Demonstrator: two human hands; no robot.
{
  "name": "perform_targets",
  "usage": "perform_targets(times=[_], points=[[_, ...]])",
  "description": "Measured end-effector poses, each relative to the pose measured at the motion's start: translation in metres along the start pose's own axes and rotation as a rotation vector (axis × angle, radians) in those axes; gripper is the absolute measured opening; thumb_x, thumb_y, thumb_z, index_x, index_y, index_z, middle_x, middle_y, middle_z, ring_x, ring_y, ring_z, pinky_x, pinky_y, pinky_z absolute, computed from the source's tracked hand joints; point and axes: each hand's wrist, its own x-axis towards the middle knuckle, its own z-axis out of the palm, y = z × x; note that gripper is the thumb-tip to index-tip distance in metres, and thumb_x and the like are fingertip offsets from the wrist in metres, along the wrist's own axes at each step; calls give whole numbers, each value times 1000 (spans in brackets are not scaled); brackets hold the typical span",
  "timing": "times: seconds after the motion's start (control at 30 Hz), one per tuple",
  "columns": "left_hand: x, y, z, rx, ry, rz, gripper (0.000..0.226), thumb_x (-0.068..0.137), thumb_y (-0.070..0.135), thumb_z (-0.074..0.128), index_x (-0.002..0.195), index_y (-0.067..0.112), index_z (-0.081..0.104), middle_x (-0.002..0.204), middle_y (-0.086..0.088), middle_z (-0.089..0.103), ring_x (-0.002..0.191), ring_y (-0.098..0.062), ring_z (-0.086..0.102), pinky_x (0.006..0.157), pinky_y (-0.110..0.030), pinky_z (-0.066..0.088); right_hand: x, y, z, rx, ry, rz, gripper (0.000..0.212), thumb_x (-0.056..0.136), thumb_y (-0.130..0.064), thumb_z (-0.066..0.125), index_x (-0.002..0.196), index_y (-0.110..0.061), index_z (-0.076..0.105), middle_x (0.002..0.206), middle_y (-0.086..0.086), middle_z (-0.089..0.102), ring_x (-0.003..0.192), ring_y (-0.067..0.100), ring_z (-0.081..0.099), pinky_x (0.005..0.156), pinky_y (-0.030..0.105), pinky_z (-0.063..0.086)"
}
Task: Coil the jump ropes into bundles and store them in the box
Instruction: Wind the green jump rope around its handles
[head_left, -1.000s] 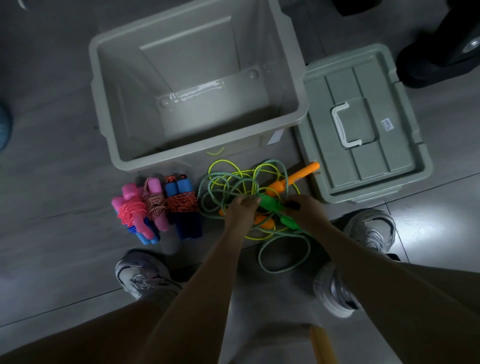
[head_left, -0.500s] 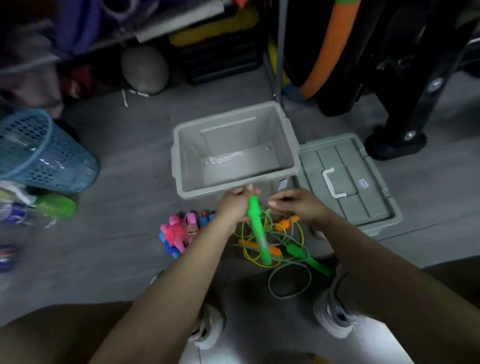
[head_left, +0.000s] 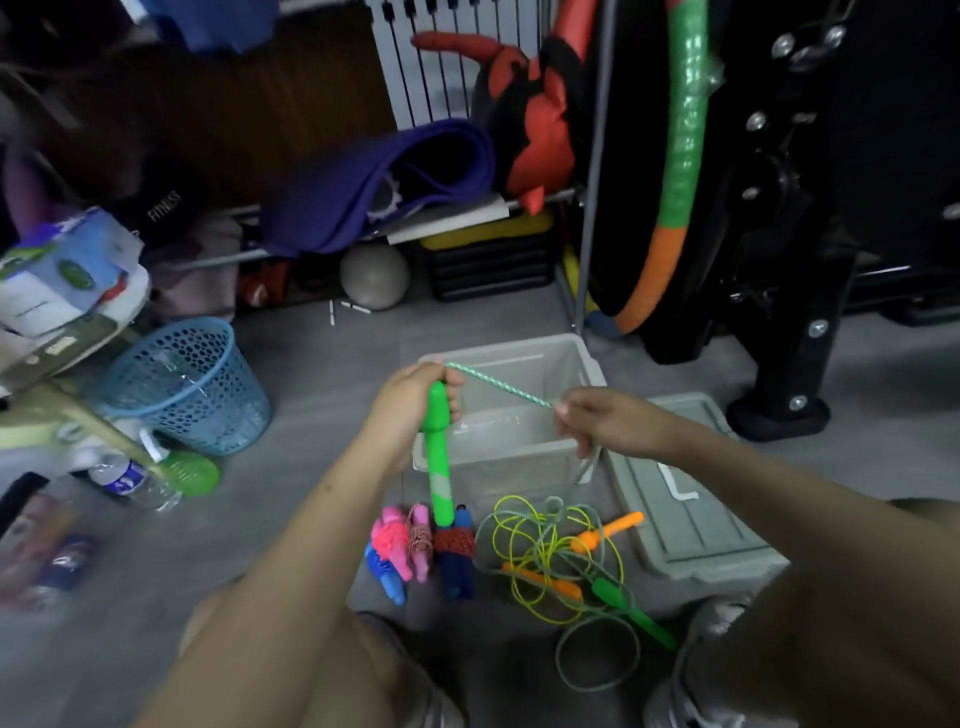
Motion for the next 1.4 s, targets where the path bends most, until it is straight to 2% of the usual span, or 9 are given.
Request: perform_targets(times=[0.23,0.3,0.43,0.57,0.77,0.93,1.1,1.23,1.4], points=[[-17,-16,11,372,-142,189,26,92,25,59,118,29,61,84,13,61,48,-4,48,50,-23,42,-3,-4,-23,-388,155,-113,23,97,-28,46,77,-23,55,66,-9,51,68,6,50,63,17,36],[-20,-17,23,319,-213,195,40,90,22,62,129,29,55,102,19,62,49,-7,51,49,-23,45,1,-11,-14,-328,147,-182,26,97,-28,46,73,-26,53,67,-7,52,69,7,51,67,21,37],[-21,-13,32,0,-209,127,30,94,20,55,123,19,61,78,-3,63,46,-7,49,49,-17,43,7,-19,-2,-237,191,-265,30,98,-25,46,68,-29,49,56,-10,47,58,1,46,60,20,34],[-15,-8,30,-258,-344,92,31,82,25,57,111,14,62,111,-2,69,49,-9,48,49,-20,43,8,-15,1,-201,138,-287,30,97,-27,47,68,-32,52,57,-13,50,59,4,45,62,22,36],[-11,-3,35,-371,-319,12,24,84,22,55,102,11,66,67,4,55,46,-5,44,44,-18,39,8,-20,-2,-114,96,-263,32,96,-30,50,65,-32,58,51,-12,47,53,2,44,57,19,35],[3,3,25,-525,-123,24,22,94,21,50,104,9,65,64,5,45,47,-3,42,44,-16,38,2,-18,-28,-270,-39,-70,33,95,-35,50,66,-23,54,60,-7,48,56,8,52,58,22,41],[15,2,11,195,219,325,24,86,19,68,109,24,65,70,9,51,55,2,49,61,-19,43,5,-1,-44,-412,65,-2,29,96,-30,49,68,-26,48,74,-7,59,76,14,59,74,29,45],[14,-6,18,473,28,428,40,61,44,83,95,49,61,76,11,52,66,-1,49,66,-19,41,10,-8,-38,-310,227,-212,26,95,-29,51,70,-34,51,68,-4,58,71,16,57,71,37,45],[7,-14,39,503,-210,425,29,76,25,78,79,51,66,80,5,62,74,-4,58,76,-30,47,14,-10,-25,-311,176,-326,16,95,-33,51,83,-31,61,77,-5,65,76,11,60,71,27,44]])
